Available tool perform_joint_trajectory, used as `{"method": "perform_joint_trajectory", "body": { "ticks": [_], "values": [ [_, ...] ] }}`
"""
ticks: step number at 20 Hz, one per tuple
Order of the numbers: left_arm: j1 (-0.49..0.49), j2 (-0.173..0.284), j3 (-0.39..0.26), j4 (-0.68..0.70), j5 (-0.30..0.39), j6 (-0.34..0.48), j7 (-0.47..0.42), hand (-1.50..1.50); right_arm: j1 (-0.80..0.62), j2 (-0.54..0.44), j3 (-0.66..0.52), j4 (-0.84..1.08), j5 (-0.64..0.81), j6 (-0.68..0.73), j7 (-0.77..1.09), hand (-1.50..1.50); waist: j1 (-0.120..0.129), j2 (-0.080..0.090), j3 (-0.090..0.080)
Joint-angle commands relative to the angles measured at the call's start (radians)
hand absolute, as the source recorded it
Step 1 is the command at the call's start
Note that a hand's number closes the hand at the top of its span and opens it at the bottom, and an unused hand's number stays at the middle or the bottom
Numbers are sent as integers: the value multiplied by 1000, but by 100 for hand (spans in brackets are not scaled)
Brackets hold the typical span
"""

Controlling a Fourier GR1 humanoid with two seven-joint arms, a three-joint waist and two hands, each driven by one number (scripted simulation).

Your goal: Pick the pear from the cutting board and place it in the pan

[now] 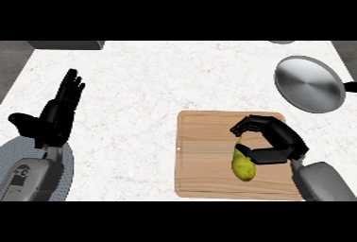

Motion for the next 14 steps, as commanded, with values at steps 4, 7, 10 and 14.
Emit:
{"method": "perform_joint_trajectory", "body": {
  "ticks": [4, 7, 10, 14],
  "values": [
    [15, 38, 14, -30, -22, 15, 64, 0, 64, -262, -146, 47, 137, 45, -314, -150, -19, -12, -3],
    [-31, 20, -2, -82, -31, 40, 153, 0, -84, -319, -186, 158, 132, 140, -289, -150, -1, -10, -3],
    [-42, -27, -42, -51, -71, 71, 134, 0, -117, -448, -156, 111, 149, 288, -246, -150, -7, -10, -4],
    [7, -23, -40, -86, -61, 56, 128, 0, -263, -530, -110, 98, 210, 388, -150, -150, 16, -11, -5]
  ]
}}
